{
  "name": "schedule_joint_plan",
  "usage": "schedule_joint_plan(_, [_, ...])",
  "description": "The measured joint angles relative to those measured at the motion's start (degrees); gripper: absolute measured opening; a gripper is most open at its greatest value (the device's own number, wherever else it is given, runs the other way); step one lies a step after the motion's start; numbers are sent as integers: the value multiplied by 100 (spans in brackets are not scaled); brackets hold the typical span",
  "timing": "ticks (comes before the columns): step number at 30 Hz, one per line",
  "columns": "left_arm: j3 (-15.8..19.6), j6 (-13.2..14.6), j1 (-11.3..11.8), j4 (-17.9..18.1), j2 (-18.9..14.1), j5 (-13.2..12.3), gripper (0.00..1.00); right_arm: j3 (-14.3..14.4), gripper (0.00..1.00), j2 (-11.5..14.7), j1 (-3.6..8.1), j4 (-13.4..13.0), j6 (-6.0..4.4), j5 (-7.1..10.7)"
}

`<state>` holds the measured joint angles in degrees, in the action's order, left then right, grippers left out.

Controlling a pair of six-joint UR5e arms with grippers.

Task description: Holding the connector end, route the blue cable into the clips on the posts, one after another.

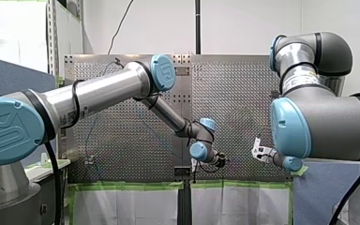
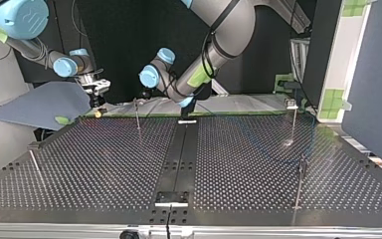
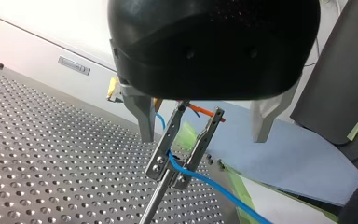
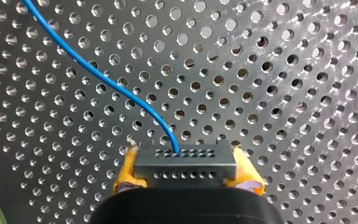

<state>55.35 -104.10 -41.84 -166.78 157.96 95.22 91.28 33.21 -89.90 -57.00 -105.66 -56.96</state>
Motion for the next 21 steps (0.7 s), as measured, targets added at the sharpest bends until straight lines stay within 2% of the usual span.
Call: schedule_joint_plan(21, [0, -252, -3, 25, 2, 18, 100, 0, 0, -28, 42, -13, -5, 0])
